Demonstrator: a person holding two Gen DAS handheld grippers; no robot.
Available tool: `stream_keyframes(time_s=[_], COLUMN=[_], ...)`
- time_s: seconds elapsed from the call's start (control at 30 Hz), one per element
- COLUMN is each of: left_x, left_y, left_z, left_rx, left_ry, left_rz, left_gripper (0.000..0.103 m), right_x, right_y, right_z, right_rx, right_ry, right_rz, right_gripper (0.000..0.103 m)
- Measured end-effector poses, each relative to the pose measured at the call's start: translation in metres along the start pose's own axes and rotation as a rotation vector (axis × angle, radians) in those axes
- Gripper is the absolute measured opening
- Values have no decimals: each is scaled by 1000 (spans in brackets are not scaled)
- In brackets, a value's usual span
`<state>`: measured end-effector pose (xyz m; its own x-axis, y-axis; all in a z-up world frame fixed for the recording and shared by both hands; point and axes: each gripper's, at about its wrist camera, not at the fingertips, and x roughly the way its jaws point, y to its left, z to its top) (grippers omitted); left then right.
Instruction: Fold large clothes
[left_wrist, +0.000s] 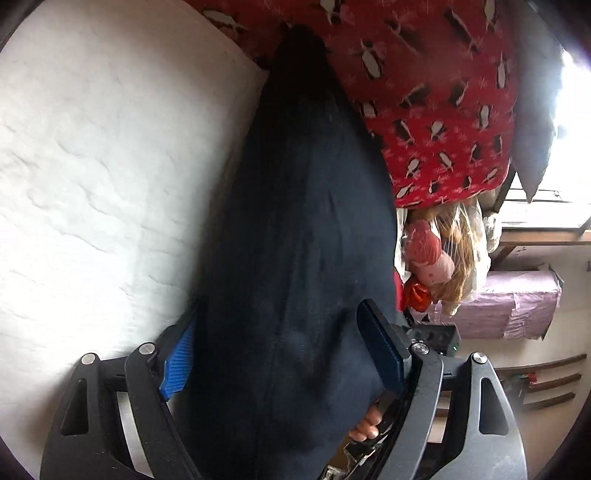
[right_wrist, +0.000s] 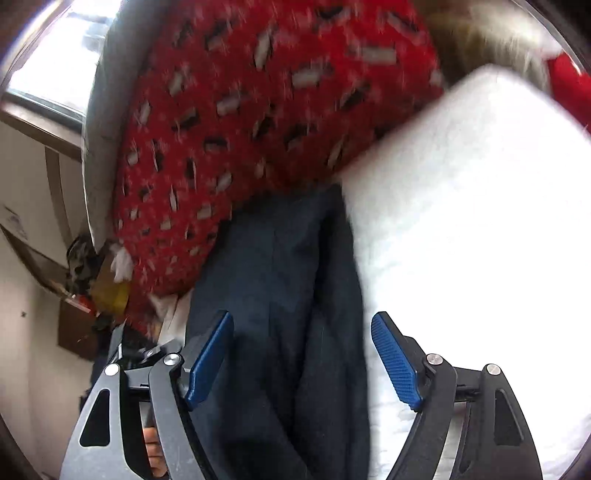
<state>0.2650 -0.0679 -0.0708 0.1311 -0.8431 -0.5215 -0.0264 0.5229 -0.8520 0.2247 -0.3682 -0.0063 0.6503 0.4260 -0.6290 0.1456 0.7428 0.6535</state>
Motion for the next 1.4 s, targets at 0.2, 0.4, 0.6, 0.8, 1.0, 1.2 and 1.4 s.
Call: stream_keyframes(time_s=[0.2,0.4,0.6,0.8,1.0,1.2,1.4], left_x=[-3,-36,-100,-133,-138,-182,-127], left_y=[-28,-42,-38,14,73,32,17], left_z=[-8,-27,-48,-71,-67,-65,-29], left_rx=[110,176,197,155,-27,122,180], left_ry=[-40,-119,-201,-224,-182,-340,-286], left_rz=[130,175,189,255,216,235,355], left_gripper=[44,20,20,25,45,44,45], right_x=[30,8,-4,13,44,-15,22], right_y=[21,61,113,139,106,115,163], right_z=[-19,-37,-63,-113,-138,-105,-95], right_rx=[-68,-213,-274,-267,-155,-131,-366], right_ry=[54,-13,-31,-12,39,-137,-83], right_rz=[-8,-86,-49,51,-47,-80,-106], right_gripper=[54,28,26,26,43,42,38])
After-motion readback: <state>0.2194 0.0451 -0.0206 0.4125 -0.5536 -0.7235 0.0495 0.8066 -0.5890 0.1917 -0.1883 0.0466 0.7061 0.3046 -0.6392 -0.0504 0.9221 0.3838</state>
